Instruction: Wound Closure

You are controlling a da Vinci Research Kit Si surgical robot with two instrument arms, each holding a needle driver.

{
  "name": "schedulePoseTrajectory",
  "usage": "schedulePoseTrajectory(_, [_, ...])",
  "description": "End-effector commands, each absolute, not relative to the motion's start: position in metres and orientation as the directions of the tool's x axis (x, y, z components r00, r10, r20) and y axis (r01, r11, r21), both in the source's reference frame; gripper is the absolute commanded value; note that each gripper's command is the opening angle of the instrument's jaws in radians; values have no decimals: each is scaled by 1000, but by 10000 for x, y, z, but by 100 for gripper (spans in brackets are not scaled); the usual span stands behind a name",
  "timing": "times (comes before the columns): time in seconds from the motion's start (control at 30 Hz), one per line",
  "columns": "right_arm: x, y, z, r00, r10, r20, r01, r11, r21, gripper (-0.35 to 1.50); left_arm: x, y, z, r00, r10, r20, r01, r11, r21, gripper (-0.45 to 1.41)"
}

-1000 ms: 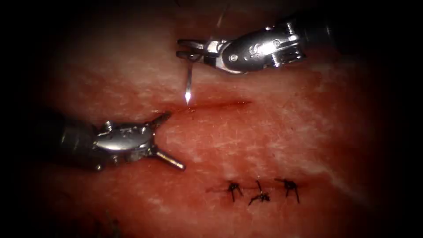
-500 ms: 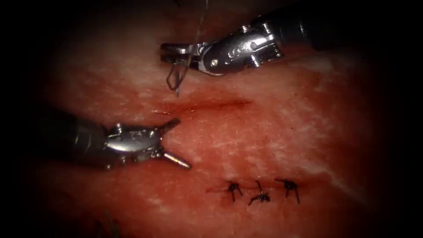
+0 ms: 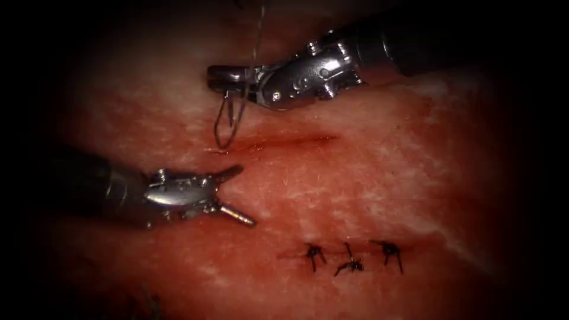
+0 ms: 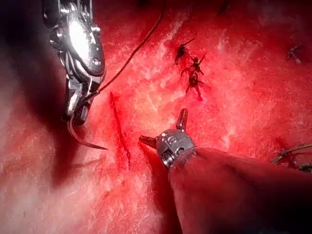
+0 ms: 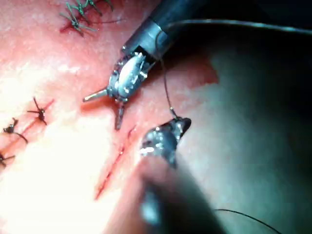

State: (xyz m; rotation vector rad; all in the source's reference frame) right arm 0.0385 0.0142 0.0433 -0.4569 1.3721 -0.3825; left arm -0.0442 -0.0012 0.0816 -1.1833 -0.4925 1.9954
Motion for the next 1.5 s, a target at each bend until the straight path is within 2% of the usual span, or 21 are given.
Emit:
schedulePoseTrajectory(0.03, [394,137,437,157,-515,-843,-6,853,-522,-35,-447,-21,822,-292,764,-575,-406,-644,-649,78])
schedulePoseTrajectory(0.97, [409,117,468,142,-615,-776,9,785,-620,-35,-438,-21,818,-299,760,-577,-387,-649,-655,69])
schedulePoseTrajectory(1.17, [409,107,477,153,-693,-704,62,718,-693,-35,-435,-21,818,-300,760,-577,-384,-650,-656,68])
schedulePoseTrajectory(1.5, [407,83,503,145,-724,-674,155,690,-707,-35,-418,-23,813,-303,761,-573,-368,-649,-666,61])
